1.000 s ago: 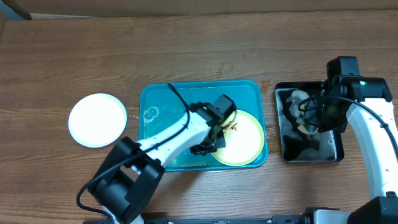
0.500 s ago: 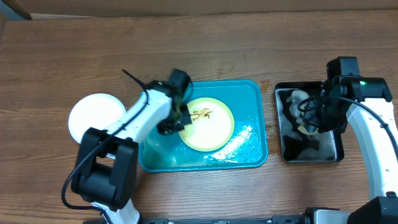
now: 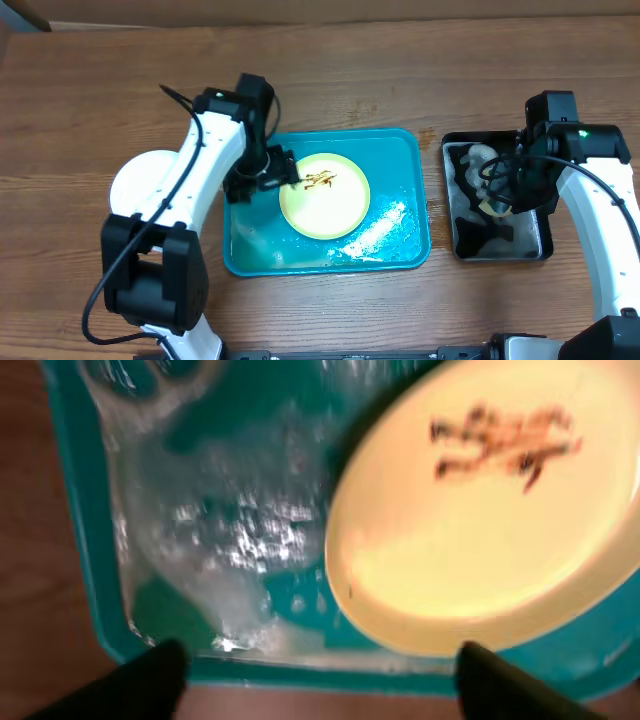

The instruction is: Clean dirty plates on tray and stack at the side

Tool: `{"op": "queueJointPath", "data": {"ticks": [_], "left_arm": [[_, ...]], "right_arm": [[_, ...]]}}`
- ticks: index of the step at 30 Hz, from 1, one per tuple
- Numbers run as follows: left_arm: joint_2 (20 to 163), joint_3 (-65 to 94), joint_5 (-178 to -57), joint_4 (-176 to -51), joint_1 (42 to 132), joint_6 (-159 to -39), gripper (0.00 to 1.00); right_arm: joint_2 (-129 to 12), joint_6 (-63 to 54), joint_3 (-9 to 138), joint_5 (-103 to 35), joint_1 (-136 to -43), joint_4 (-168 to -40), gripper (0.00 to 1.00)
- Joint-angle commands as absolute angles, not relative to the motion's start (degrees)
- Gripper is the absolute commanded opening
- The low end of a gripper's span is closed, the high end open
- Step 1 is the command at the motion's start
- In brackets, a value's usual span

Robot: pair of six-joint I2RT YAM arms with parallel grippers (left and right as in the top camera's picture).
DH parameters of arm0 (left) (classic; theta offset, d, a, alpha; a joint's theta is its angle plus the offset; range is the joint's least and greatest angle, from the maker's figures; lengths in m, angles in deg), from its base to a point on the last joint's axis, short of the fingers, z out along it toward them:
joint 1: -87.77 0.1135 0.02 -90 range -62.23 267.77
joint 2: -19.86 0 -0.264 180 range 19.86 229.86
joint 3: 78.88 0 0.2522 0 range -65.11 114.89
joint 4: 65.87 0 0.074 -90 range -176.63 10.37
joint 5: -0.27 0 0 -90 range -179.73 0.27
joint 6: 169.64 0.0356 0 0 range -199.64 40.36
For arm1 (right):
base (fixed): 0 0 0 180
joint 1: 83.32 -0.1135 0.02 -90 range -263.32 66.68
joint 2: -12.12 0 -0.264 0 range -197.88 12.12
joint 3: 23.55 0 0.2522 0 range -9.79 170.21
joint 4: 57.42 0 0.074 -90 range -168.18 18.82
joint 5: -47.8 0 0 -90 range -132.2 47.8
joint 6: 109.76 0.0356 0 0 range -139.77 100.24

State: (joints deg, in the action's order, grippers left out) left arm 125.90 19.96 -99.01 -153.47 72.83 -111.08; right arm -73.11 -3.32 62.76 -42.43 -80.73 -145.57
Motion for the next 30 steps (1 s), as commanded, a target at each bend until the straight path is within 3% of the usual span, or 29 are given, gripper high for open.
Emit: {"op": "queueJointPath", "data": {"ticks": [1,6,9,18,30], "left_arm": [[126.0,16.3,-103.5,-154.8,69.0,-123.1,0.92],[126.0,9.8,-106.5,-150.7,63.3,-136.2,0.87],[126.0,6.4,-106.3,-146.6,59.2,-142.6,0.75],[126.0,1.6,-101.3,-131.6,51.4,-150.6,0.74],[126.1,1.6,-99.9,-130.4,51.0,-157.7,0.70]], "right_arm": [[-72.8,-3.8,62.6,-42.3,-80.5,-145.2,0.04],[-72.8,-3.8,62.6,-42.3,-80.5,-145.4,0.04],[-72.8,-3.8,62.6,-42.3,-80.5,-145.4,0.04],[-72.8,-3.8,62.6,-42.3,-80.5,-145.6,0.04],[-72.8,-3.8,62.6,-42.3,-80.5,-145.9,0.04]]}}
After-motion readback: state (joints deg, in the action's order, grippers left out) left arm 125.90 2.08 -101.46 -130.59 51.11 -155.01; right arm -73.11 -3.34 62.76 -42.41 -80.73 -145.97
